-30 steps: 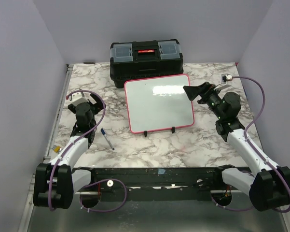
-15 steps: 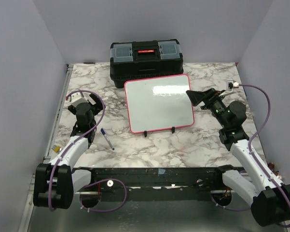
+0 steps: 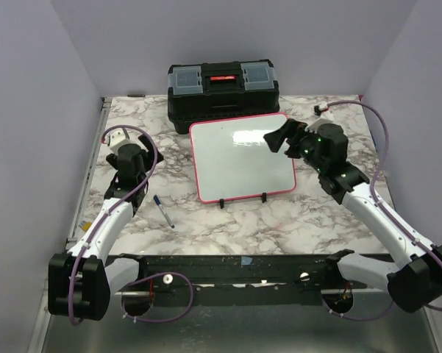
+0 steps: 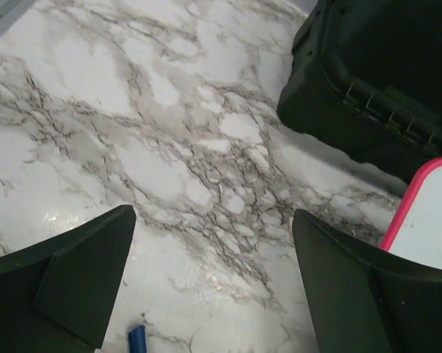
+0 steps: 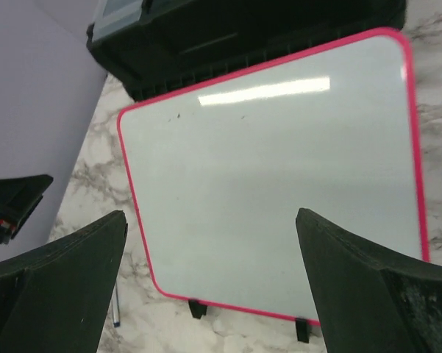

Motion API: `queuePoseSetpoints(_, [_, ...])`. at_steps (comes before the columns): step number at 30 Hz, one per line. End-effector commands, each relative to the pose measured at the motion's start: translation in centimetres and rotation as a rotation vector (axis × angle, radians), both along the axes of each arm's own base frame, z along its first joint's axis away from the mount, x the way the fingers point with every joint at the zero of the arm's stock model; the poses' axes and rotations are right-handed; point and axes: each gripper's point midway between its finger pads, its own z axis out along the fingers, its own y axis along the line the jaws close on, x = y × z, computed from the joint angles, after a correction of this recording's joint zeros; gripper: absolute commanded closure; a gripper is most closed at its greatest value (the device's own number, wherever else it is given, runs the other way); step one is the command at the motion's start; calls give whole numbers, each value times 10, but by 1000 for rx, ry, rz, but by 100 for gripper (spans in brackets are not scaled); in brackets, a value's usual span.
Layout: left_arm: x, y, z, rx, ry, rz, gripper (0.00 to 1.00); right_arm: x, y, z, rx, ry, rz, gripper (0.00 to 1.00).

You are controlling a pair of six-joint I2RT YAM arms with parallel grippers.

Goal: Write a sentence on the whiteboard
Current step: Pick up the whiteboard marker from the center of the board.

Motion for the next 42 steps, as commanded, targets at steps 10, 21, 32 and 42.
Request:
queuePoseSetpoints(10, [-55,-22,-52,-49,346,15,18,-17,66,-33,-144,77,71,1])
queuePoseSetpoints(21, [-91,-24,-91,-209,471,176,30,-31,79,-46,-151,104,118,2])
queuePoseSetpoints(32, [-125,-55,-123,-227,634,167,50,-38,77,-50,-166,114,130,2])
queuePoseSetpoints(42, [-140,-78,-157,-214,741,139,55,-39,77,-55,-178,118,139,2])
